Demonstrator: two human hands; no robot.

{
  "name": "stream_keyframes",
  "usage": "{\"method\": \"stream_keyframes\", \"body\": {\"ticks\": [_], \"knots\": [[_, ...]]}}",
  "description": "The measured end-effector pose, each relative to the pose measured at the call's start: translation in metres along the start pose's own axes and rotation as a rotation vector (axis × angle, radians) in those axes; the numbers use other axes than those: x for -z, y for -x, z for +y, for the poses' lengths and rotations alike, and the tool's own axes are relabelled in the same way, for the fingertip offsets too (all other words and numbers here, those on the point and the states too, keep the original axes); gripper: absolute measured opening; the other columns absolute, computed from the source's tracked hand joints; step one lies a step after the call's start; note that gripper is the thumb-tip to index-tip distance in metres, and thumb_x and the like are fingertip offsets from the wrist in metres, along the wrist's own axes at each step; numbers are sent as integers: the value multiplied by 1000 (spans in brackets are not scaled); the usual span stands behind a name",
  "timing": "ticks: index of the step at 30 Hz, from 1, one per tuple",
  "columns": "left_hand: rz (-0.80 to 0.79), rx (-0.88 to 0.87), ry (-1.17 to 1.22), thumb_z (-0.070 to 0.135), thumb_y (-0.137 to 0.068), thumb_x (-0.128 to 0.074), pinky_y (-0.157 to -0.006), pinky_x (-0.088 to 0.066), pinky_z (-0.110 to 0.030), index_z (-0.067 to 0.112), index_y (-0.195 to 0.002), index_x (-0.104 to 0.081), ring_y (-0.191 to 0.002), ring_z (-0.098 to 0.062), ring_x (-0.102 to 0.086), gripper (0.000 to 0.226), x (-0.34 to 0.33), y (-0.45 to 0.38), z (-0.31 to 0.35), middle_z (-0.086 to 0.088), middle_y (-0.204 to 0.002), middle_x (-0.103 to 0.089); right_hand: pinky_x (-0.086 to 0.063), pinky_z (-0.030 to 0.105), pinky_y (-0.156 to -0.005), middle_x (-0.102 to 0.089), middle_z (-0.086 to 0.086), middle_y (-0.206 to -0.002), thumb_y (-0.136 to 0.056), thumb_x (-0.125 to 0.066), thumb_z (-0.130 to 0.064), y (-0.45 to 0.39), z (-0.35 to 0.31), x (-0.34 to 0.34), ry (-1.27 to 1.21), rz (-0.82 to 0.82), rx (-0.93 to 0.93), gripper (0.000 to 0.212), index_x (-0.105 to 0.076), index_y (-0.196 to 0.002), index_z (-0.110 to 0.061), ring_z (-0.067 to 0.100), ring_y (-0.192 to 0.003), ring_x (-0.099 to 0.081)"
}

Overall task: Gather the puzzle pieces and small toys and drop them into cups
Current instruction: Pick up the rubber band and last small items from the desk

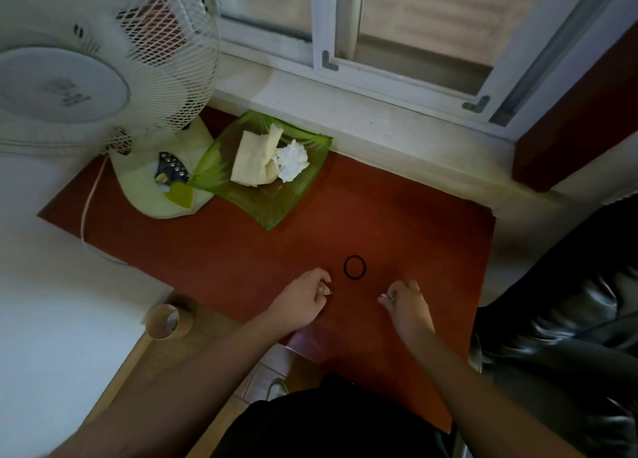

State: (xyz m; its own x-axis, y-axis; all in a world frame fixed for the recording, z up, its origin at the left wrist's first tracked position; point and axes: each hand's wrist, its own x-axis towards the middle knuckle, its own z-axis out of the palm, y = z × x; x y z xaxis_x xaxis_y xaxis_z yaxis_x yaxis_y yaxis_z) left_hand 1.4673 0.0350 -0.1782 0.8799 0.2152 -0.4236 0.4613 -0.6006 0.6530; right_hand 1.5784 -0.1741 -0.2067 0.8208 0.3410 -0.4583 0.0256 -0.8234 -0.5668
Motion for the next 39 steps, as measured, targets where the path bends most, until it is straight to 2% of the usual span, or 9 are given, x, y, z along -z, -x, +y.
{"method": "stream_keyframes", "body": {"ticks": [2, 4, 9, 13, 17, 22, 28, 34, 39], "knots": [[45, -16, -8, 9, -86, -48, -87, -48, -35, 22, -108, -54, -92, -14, -57, 26, 3, 0, 1, 2, -101, -56, -40, 21, -54, -58, -2, -87, -93, -63, -24, -6, -6, 2, -1, 4, 59, 13, -55, -85, -17, 15, -73, -58], [93, -18, -3, 9, -86, -48, -85, -47, -34, 20, -104, -55, -89, -15, -55, 22, 6, 0, 2, 0, -100, -53, -46, 24, -59, -61, -5, -86, -94, -62, -24, -12, -18, 5, -69, -26, 81, 7, -58, -98, -20, 15, -78, -62], [193, -25, 3, 14, -87, -57, -72, -36, -22, 18, -104, -56, -75, -10, -49, 17, 12, 6, 1, 3, -96, -46, -47, 28, -73, -61, -6, -92, -93, -62, -22, -36, -58, 4, -90, -93, 163, 40, -51, -131, -24, 11, -86, -60], [239, 9, 13, 18, -89, -58, -73, -37, -21, 19, -103, -57, -78, -12, -54, 14, 12, 16, -7, 4, -97, -48, -49, 31, -80, -66, -1, -102, -91, -65, -18, -52, -71, -6, -20, -99, 122, 40, -51, -128, -20, 16, -94, -62], [257, 69, 10, 23, -91, -56, -76, -41, -26, 19, -103, -56, -84, -15, -55, 12, 15, 28, -16, 2, -99, -50, -46, 31, -69, -61, 10, -106, -93, -60, -22, -58, -69, -16, 111, -89, 77, 10, -57, -98, -14, 24, -89, -61], [260, 123, 9, 28, -94, -52, -74, -45, -29, 22, -104, -55, -83, -14, -55, 12, 18, 42, -22, 3, -100, -49, -44, 30, -72, -52, 13, -126, -97, -56, -22, -51, -70, -18, 250, -81, 149, 16, -59, -106, -10, 28, -104, -57], [274, 126, 25, 27, -93, -52, -74, -47, -30, 22, -103, -57, -81, -14, -55, 12, 16, 57, -26, 3, -100, -50, -52, 36, -62, -67, 8, -87, -93, -63, -25, -42, -66, -13, -63, -55, 82, 11, -56, -90, -17, 21, -71, -63], [266, 85, 75, 26, -95, -50, -68, -40, -24, 22, -108, -54, -78, -11, -54, 14, 19, 71, -24, 3, -100, -51, -55, 31, -67, -69, 5, -90, -93, -63, -24, -2, -68, -18, -331, -111, 46, 14, -62, -102, -14, 19, -77, -66], [238, -29, 59, 36, -100, -40, -69, -42, -25, 26, -106, -50, -80, -10, -54, 16, 24, 82, -27, 5, -97, -53, -50, 19, -60, -68, 2, -90, -95, -61, -27, 45, -82, -23, -456, -63, 78, 12, -63, -104, -19, 15, -78, -65]]}}
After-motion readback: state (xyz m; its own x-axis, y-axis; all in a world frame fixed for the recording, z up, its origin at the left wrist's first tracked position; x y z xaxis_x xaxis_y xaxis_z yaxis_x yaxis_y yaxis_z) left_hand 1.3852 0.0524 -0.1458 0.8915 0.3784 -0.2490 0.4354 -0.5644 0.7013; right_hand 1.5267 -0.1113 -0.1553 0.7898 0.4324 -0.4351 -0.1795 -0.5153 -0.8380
